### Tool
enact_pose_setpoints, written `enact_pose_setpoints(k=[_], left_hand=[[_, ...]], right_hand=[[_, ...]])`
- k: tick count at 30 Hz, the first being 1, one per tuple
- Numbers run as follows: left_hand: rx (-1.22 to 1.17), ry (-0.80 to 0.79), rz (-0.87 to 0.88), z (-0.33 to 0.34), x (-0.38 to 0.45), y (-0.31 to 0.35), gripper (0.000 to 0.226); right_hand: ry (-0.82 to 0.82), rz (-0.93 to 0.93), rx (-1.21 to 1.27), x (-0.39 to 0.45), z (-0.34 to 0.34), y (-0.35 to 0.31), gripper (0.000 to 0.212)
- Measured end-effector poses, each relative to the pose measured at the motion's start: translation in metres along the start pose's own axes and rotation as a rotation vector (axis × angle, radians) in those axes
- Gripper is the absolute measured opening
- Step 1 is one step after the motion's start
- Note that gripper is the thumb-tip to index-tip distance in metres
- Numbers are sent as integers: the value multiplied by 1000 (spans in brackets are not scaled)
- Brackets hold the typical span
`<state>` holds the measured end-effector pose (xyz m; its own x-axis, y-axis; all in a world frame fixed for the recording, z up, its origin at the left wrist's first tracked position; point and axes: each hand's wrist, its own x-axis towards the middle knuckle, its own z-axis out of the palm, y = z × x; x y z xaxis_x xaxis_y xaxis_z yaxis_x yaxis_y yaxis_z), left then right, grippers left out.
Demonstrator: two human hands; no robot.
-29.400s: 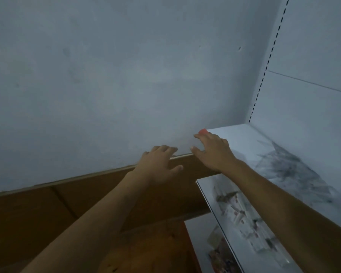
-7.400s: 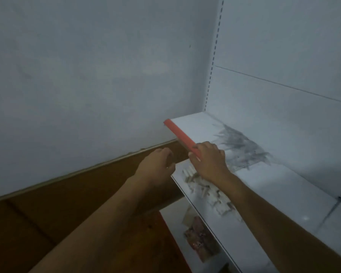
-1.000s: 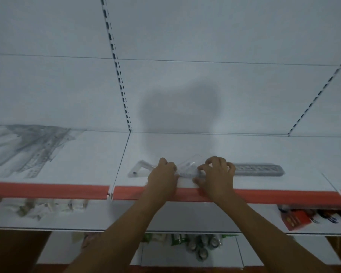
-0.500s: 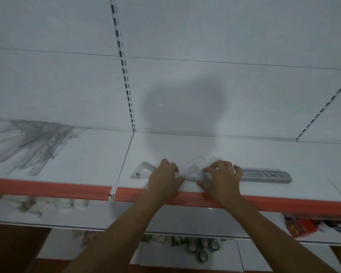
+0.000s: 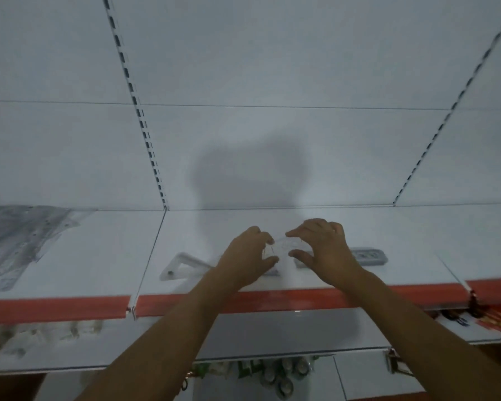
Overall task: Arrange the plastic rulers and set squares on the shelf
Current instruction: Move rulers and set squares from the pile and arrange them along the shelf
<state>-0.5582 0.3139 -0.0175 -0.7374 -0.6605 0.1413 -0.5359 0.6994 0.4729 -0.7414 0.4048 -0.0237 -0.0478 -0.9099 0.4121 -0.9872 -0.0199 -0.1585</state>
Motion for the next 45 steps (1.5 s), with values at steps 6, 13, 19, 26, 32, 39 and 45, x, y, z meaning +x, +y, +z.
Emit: enact_pose_setpoints(k=[6,13,19,26,32,39,45], left_hand=[[8,-13,102,19,23,28,37],[-49,-51,251,45,37,80,35],[-40,-37,341,58,38,103,37],[-18,14,274,66,41,109,33],[74,11,143,67,48,101,35],[102,-23,-40,67,41,96,35],[100,9,-153,73,31,100,38]], right_hand=[[14,237,-75,-49,-45,57,33],[25,497,-115,-117,-78,95,34],[30,593,-67,-143,-97,93,35],[23,564,-43,-145,-98,105,37],[-24,461,74,-124,-88,128,37],[-88,316,148,-102,-64,154,33],[-149,223,202,-88,-50,165,32]])
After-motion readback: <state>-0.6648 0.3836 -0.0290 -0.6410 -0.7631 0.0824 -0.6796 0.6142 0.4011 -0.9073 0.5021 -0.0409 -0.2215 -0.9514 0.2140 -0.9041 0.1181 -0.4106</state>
